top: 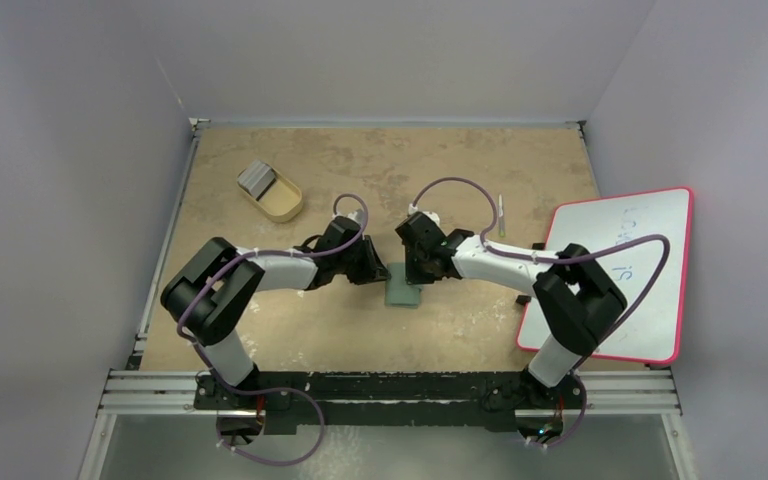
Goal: Put the credit cards into the card holder
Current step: Close the card holder at the center of the board.
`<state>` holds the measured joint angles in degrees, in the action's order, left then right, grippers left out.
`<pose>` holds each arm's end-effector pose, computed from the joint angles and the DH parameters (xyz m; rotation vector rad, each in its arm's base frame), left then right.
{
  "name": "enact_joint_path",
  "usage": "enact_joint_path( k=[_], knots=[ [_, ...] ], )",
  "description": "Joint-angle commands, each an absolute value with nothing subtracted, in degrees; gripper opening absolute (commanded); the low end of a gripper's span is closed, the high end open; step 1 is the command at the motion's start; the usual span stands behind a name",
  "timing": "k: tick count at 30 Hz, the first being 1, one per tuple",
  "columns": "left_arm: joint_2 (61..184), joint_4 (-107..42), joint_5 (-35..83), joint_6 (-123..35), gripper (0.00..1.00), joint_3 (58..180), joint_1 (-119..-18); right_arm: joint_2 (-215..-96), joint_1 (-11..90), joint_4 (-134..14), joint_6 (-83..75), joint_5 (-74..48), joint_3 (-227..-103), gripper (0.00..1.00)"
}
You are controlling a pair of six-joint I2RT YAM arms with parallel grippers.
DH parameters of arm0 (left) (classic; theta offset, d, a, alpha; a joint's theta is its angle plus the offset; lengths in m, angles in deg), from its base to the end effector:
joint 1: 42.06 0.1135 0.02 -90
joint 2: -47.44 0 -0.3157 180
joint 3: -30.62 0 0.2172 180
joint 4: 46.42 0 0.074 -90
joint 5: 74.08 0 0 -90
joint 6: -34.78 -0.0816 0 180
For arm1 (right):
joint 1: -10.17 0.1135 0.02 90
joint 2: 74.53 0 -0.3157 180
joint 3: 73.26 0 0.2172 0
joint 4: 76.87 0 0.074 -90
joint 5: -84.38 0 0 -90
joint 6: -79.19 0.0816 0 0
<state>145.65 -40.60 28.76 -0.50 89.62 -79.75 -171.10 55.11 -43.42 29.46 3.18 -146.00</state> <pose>0.2595 -0.2234 0.1800 -0.2635 2.5720 -0.9727 0.2483 0.2302 0.2093 -0.0472 2.5962 0.3689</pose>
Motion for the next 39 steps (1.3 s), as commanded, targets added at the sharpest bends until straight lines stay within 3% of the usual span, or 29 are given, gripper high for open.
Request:
enact_joint_path(
  k=[1, 7, 15, 30, 35, 39],
  knots=[
    [145.96, -44.61, 28.52, 1.17, 0.17, 87.59, -81.79, -179.66, 55.6, -42.96, 28.56, 1.79, -142.68, 0.1],
    [142.82, -43.89, 27.47, 1.75, 0.17, 87.3, -81.79, -172.41, 55.33, -39.99, 28.35, 3.58, -144.29, 0.1],
    [139.0, -36.75, 24.87, -3.49, 0.23, 91.34, -81.66, -158.23, 52.24, -44.05, 30.51, 1.88, -142.8, 0.2],
    [149.28, -36.23, 25.97, -4.96, 0.16, 96.46, -81.68, -164.27, 54.08, -43.47, 33.7, 4.79, -144.29, 0.41],
    [149.1, -35.25, 25.06, -5.3, 0.15, 96.48, -81.66, -167.41, 55.24, -41.77, 34.19, 6.0, -148.07, 0.41],
    [148.57, -35.04, 24.88, -5.36, 0.15, 96.46, -81.67, -168.78, 55.54, -39.71, 34.3, 7.8, -149.35, 0.36]
  ],
)
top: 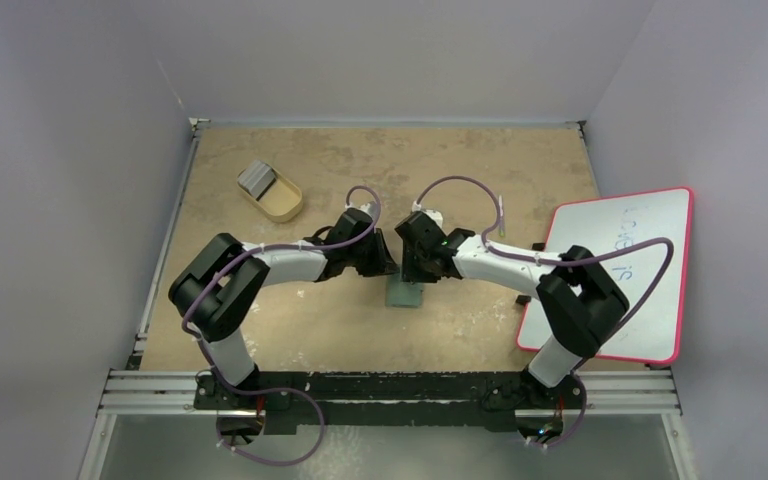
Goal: Put the credit cards into the card holder
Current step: Close the card holder at the center of the board.
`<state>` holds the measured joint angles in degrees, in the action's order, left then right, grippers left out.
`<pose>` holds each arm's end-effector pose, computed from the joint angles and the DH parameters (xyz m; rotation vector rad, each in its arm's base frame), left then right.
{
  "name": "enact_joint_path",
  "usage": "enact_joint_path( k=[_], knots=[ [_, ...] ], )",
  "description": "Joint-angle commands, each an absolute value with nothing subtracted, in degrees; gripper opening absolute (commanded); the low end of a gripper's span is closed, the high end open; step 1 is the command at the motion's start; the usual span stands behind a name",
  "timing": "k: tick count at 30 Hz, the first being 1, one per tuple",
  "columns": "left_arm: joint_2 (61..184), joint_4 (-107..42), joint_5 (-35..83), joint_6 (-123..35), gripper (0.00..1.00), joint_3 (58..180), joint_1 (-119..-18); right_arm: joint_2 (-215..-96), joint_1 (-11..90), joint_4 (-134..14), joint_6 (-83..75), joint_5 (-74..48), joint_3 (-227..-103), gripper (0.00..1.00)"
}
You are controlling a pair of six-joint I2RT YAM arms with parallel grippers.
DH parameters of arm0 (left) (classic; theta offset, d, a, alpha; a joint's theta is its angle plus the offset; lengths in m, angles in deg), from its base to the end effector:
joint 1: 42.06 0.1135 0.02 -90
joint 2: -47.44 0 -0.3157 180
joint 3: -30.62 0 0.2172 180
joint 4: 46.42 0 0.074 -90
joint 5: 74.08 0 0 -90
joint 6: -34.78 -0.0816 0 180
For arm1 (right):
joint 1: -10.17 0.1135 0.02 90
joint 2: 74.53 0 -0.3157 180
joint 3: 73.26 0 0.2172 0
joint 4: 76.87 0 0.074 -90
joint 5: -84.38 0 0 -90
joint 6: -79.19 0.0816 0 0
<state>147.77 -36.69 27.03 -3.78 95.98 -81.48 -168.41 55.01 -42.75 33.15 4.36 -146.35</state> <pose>0.2713 -0.2434 0.1912 -0.1647 2.5571 -0.9359 0.2462 0.2249 0.2251 0.0509 2.5569 0.4060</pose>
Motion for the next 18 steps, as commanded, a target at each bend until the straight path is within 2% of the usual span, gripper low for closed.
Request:
enact_joint_path(
  k=[1, 5, 7, 12, 18],
  knots=[
    [148.52, -35.03, 24.87, -5.2, 0.15, 96.44, -81.69, -168.66, 55.59, -39.41, 34.31, 8.17, -149.45, 0.34],
    [147.79, -34.87, 24.8, -4.91, 0.15, 96.43, -81.7, -167.35, 55.7, -38.47, 34.52, 9.12, -149.25, 0.21],
    [146.84, -34.56, 24.71, -4.71, 0.15, 96.43, -81.68, -167.21, 55.7, -37.71, 34.46, 9.33, -149.38, 0.17],
    [141.61, -32.15, 22.96, -4.76, 0.19, 96.19, -81.7, -166.99, 56.55, -35.57, 34.75, 9.33, -151.33, 0.32],
    [136.63, -35.54, 22.85, -1.54, 0.22, 90.75, -80.21, -168.31, 57.32, -34.21, 36.0, 10.38, -152.7, 0.39]
  ],
)
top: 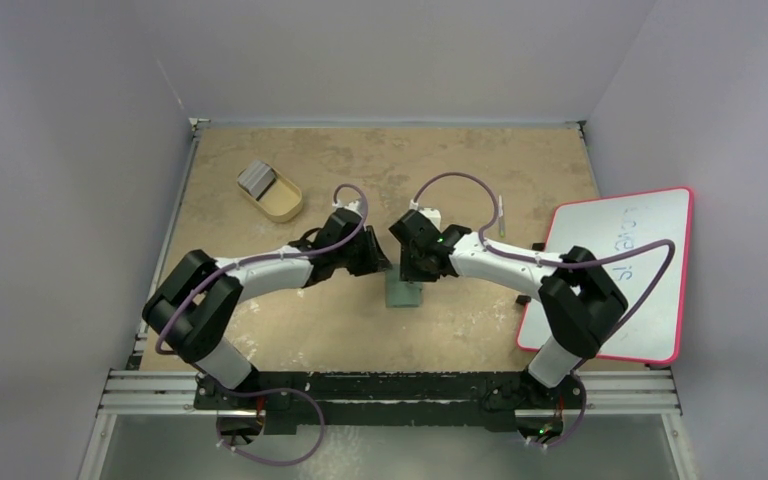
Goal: Put the credit cards into the card holder
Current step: Close the card holder at the center of the board.
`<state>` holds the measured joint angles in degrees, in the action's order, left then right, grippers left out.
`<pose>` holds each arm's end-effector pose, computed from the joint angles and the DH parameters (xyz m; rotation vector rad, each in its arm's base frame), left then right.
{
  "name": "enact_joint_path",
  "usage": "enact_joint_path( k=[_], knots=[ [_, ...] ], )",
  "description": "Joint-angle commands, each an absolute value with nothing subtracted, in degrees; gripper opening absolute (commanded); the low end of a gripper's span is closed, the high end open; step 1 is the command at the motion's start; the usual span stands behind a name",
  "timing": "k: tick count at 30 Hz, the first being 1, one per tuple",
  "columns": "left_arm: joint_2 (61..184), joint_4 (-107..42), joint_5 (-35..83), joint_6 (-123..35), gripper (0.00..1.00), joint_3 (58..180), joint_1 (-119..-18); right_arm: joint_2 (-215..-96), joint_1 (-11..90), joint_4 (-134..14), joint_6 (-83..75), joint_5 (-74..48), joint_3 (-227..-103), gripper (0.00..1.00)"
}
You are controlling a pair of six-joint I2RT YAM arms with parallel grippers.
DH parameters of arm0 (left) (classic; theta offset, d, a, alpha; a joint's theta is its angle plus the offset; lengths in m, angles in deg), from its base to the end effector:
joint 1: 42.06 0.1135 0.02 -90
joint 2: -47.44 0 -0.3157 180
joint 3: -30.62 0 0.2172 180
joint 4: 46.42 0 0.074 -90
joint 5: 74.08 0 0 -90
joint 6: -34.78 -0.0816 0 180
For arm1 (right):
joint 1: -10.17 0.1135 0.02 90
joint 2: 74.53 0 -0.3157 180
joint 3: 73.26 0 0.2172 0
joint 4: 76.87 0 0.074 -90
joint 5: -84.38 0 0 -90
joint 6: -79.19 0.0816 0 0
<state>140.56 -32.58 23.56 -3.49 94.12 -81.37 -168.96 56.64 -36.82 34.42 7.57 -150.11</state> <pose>0.2550 -0.2228 0.2149 -0.2005 2.5115 -0.8906 0.2433 0.2290 0.2331 0.0584 2.5691 0.3280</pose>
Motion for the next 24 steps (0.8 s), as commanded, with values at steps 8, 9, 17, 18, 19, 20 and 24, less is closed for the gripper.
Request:
enact_joint_path(
  k=[8, 9, 17, 18, 19, 20, 24],
  knots=[
    [136.2, -40.69, 26.46, 1.01, 0.23, 86.06, -79.12, -172.64, 59.27, -31.89, 36.88, 13.09, -154.99, 0.38],
    [136.08, -40.89, 26.67, 1.05, 0.23, 85.76, -79.11, -173.46, 59.51, -31.55, 36.98, 13.31, -155.3, 0.38],
    [136.19, -43.39, 27.73, 1.97, 0.23, 83.58, -79.02, -175.48, 59.95, -28.7, 37.65, 16.09, -156.5, 0.31],
    [136.35, -43.95, 27.83, 2.08, 0.23, 83.22, -79.04, -175.26, 60.0, -28.4, 37.85, 16.38, -156.5, 0.28],
    [136.56, -44.26, 27.99, 2.24, 0.23, 83.15, -79.06, -174.91, 60.01, -28.28, 38.0, 16.59, -156.31, 0.25],
    [136.75, -44.47, 28.09, 2.34, 0.23, 83.05, -79.04, -174.57, 60.05, -28.23, 38.03, 16.81, -156.21, 0.22],
    [137.04, -44.61, 28.15, 2.34, 0.23, 83.12, -79.06, -173.34, 60.01, -29.06, 37.79, 16.46, -155.76, 0.15]
  ],
)
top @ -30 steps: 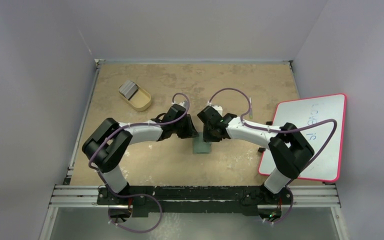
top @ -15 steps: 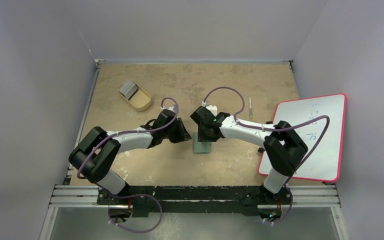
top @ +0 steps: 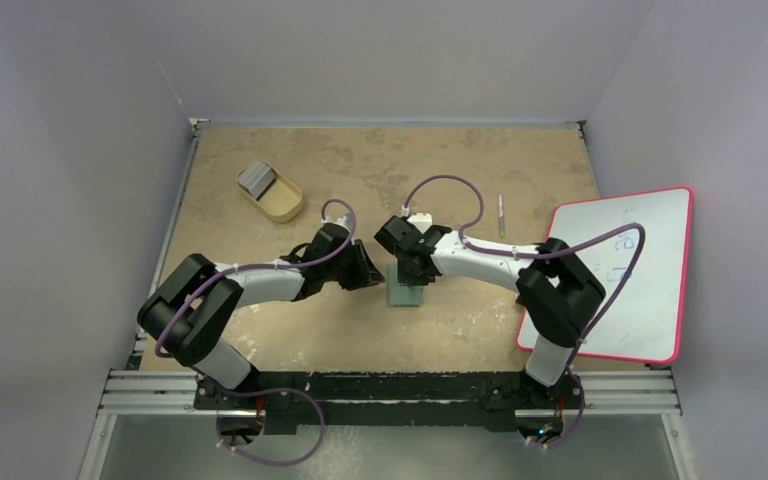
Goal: Put the credit cards into the card holder
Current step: Close the card holder at the center of the board.
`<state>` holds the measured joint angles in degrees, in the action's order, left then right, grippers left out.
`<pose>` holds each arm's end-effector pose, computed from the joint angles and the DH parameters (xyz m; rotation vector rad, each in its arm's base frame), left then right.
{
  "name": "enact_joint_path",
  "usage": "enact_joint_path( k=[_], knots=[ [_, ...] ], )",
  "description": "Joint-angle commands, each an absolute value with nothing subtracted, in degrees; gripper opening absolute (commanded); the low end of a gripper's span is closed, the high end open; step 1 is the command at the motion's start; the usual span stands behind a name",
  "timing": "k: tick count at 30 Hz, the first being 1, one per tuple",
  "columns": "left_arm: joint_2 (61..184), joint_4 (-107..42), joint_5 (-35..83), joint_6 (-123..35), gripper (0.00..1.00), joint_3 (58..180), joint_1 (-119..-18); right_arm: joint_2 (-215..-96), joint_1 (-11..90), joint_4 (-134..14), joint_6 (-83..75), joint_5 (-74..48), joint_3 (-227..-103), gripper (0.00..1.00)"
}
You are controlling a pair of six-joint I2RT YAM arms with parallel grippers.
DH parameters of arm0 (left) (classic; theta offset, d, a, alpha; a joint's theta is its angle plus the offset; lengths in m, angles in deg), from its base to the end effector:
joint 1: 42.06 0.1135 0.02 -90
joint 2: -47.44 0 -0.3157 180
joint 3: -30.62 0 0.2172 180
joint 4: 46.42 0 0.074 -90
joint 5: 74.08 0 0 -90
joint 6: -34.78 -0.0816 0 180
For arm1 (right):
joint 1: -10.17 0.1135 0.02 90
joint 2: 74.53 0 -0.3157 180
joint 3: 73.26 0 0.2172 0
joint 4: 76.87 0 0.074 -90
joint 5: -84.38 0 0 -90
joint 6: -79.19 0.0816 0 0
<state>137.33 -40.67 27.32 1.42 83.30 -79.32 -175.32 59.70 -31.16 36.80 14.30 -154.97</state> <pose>0.2330 -0.1975 0.1929 -0.3193 2.5266 -0.9826 0.2474 0.2471 0.2163 0.0583 2.5933 0.1334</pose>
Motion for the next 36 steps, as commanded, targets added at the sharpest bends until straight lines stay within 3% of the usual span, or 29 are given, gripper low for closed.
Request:
enact_joint_path(
  k=[1, 7, 11, 17, 23, 36],
  knots=[
    [137.04, -44.66, 28.16, 2.34, 0.23, 83.03, -79.06, -173.17, 60.08, -29.36, 37.68, 16.25, -155.74, 0.15],
    [137.9, -45.43, 28.59, 2.51, 0.22, 82.96, -79.06, -172.16, 60.03, -31.01, 37.05, 15.22, -155.35, 0.26],
    [138.0, -45.59, 28.74, 2.47, 0.22, 82.95, -79.05, -171.72, 60.0, -30.89, 36.84, 15.32, -155.72, 0.26],
    [138.38, -45.76, 28.79, 2.51, 0.22, 83.05, -79.06, -172.06, 60.07, -30.99, 36.5, 15.31, -155.92, 0.16],
    [138.75, -46.03, 28.95, 2.42, 0.22, 82.97, -79.06, -173.17, 60.06, -30.87, 36.27, 15.06, -156.12, 0.26],
    [138.7, -46.04, 28.93, 2.24, 0.22, 82.78, -79.06, -175.9, 60.32, -30.59, 35.15, 14.83, -157.48, 0.29]
  ],
)
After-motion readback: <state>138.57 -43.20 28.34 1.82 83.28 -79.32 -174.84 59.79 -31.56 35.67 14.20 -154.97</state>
